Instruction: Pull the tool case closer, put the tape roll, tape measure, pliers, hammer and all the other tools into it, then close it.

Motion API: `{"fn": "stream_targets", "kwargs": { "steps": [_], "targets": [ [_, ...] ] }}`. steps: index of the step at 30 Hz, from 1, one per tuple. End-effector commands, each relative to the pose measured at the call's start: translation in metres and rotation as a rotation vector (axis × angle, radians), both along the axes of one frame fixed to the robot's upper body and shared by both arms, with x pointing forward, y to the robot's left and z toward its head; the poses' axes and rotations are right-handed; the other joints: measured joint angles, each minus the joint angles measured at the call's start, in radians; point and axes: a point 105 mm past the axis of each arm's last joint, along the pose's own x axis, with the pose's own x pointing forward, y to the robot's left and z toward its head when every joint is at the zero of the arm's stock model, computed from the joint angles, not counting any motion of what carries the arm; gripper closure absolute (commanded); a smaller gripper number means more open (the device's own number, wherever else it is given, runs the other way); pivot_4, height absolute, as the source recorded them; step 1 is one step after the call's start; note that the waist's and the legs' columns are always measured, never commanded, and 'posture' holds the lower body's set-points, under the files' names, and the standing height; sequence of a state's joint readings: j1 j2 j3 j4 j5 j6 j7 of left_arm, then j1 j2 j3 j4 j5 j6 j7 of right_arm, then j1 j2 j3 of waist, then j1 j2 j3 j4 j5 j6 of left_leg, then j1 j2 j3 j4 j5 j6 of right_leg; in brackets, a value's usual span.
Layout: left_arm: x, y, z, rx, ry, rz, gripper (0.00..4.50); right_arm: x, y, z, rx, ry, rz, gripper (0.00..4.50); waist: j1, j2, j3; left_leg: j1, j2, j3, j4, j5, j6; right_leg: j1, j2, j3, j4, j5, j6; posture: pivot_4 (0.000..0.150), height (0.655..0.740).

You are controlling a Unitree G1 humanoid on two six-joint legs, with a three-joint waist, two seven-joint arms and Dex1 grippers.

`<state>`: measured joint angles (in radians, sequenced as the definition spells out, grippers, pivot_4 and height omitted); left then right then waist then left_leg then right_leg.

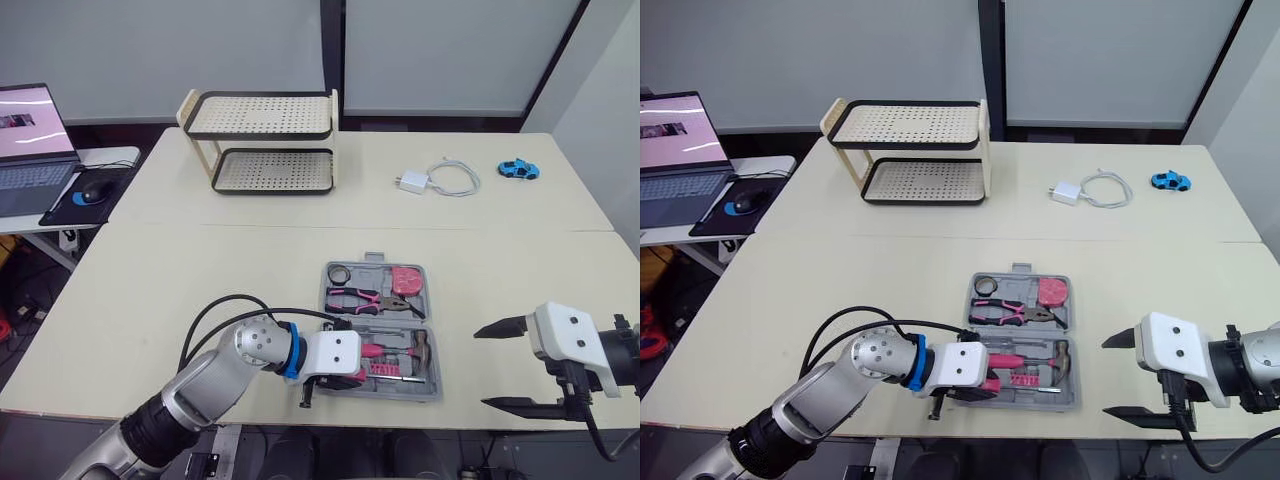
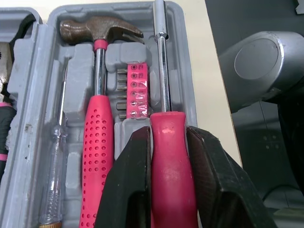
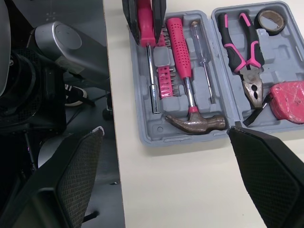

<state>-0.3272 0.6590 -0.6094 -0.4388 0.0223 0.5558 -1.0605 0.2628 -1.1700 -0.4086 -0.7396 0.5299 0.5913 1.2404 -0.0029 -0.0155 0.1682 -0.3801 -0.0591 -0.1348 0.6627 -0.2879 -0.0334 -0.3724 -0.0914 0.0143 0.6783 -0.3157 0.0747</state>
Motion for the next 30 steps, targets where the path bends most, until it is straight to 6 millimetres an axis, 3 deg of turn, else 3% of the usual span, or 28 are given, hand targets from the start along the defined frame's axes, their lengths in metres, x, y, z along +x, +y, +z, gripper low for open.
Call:
{"fn": "stream_targets", "kwargs": {
  "steps": [1, 24, 30],
  "targets": [
    [-0.003, -0.005, 0.001, 0.008, -0.014, -0.022, 3.73, -0.002, 0.003, 0.004, -0.005, -0.022, 0.021, 0.0, 0.001, 0.0, 0.0, 0.0, 0.0, 0.0, 0.0, 0.0, 0.0, 0.0, 0.0, 0.0, 0.0, 0.0, 0.0, 0.15, 0.74],
    [0.007, -0.018, -0.012, 0.045, -0.008, -0.009, 3.73, -0.006, 0.005, 0.001, -0.007, -0.011, 0.015, 0.0, 0.001, 0.0, 0.0, 0.0, 0.0, 0.0, 0.001, 0.0, 0.0, 0.0, 0.0, 0.0, 0.0, 0.0, 0.0, 0.15, 0.74],
    [0.001, -0.021, -0.013, 0.037, 0.023, -0.032, 3.73, -0.006, 0.004, 0.001, -0.009, -0.011, 0.015, 0.0, 0.001, 0.0, 0.0, 0.0, 0.0, 0.0, 0.001, 0.0, 0.0, 0.0, 0.0, 0.0, 0.0, 0.0, 0.0, 0.15, 0.74]
  ]
}}
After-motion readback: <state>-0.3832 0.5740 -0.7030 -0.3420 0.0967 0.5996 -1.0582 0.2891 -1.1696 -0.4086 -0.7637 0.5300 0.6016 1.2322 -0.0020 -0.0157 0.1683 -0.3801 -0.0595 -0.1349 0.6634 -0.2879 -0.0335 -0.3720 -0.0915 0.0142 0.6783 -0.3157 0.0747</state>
